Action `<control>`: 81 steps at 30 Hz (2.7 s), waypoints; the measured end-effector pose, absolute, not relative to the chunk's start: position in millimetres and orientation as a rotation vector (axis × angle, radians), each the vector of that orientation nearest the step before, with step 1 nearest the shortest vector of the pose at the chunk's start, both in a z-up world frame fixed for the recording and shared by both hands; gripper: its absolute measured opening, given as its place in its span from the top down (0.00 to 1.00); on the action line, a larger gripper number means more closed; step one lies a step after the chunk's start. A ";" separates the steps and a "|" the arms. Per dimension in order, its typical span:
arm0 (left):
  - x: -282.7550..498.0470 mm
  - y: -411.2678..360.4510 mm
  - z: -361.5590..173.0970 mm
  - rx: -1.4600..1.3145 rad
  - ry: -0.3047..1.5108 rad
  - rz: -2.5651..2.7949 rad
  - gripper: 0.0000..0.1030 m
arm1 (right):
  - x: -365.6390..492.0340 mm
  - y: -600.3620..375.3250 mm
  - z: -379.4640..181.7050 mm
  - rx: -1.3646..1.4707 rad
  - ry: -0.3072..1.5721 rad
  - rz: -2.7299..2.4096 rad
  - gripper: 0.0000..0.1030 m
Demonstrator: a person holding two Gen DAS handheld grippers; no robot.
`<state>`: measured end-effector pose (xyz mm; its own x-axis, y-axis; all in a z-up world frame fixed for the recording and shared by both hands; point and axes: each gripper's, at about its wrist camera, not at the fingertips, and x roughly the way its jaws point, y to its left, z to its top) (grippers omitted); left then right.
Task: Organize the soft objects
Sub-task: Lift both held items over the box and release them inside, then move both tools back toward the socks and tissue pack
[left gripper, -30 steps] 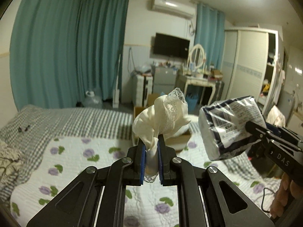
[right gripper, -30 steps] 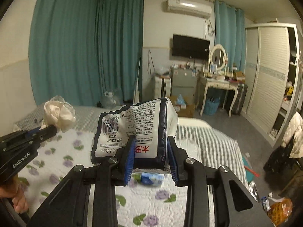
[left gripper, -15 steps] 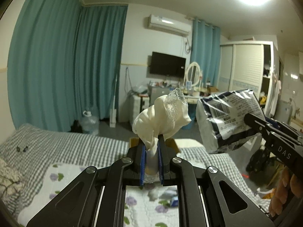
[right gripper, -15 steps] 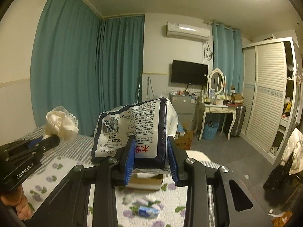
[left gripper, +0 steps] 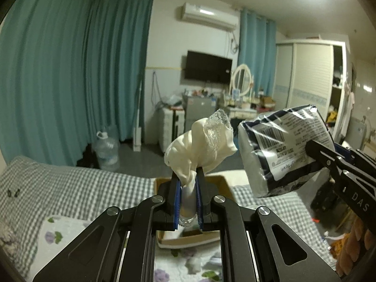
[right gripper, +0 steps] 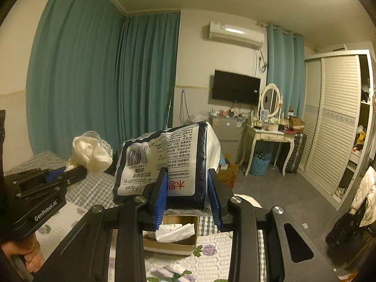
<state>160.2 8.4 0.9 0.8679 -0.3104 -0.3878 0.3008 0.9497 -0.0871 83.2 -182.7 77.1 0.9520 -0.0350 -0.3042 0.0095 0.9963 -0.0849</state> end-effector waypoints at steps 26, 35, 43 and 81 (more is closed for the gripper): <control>306.6 -45.1 -166.1 0.041 0.815 -0.280 0.83 | 270.4 -195.2 -136.2 -0.177 0.723 -0.010 0.68; 295.3 -33.0 -129.8 0.021 0.771 -0.228 0.51 | 245.6 -197.7 -111.3 -0.158 0.679 -0.011 0.57; 254.7 -11.6 -70.8 0.015 0.656 -0.221 0.45 | 194.5 -209.9 -42.6 -0.104 0.558 -0.031 0.50; 6.8 52.9 95.4 -0.036 0.235 -0.202 0.01 | -79.0 -177.1 135.4 -0.110 0.186 -0.029 0.00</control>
